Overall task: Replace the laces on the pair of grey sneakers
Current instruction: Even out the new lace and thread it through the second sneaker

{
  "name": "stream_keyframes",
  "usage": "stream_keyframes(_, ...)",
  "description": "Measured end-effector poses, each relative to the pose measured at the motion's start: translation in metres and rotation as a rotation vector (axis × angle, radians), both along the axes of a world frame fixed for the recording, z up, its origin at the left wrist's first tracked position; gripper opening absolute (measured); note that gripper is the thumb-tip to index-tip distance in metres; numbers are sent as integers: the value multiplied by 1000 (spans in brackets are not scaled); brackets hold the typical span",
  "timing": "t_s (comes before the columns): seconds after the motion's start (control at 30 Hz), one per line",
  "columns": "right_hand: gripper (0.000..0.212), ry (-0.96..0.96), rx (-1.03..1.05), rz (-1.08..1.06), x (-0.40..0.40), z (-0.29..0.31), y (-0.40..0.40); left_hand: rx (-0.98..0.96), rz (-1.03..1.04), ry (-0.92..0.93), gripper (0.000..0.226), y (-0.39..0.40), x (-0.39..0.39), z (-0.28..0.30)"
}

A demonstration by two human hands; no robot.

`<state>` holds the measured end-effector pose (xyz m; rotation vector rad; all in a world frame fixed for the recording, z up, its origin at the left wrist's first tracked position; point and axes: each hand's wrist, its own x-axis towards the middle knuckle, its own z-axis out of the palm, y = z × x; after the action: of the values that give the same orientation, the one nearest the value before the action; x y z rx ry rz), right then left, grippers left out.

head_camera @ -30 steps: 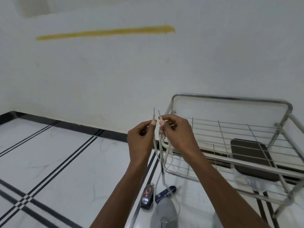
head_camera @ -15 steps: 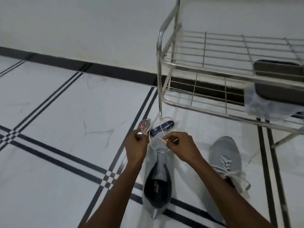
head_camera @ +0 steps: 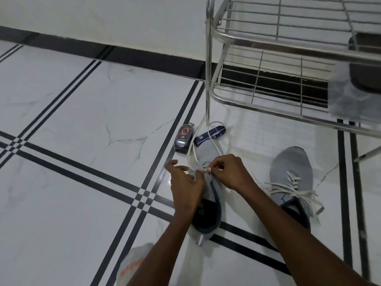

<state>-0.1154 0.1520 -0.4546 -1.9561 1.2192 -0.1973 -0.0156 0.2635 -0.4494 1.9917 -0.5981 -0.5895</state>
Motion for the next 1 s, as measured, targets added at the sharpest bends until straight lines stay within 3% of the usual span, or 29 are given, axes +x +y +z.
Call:
stream_keyframes(0.13, 9, 71, -44, 35, 6, -6, 6, -2, 115, -161, 35, 7, 8, -1)
stream_keyframes(0.3, 14, 103, -53, 105, 8, -2, 3, 125, -258, -196, 27, 5, 4, -12)
stream_keyframes(0.37, 15, 114, -44, 134, 9, -1, 1, 150, -311, -250, 28, 5, 6, -17)
stream_keyframes(0.67, 15, 116, -27, 186, 10, -2, -1, 42, -244, -205, 22, 9, 10, -26)
stream_keyframes(1.0, 12, 37, 58, 77, 11, -7, 9, -17, -211, -132, 21, 13, 15, -37)
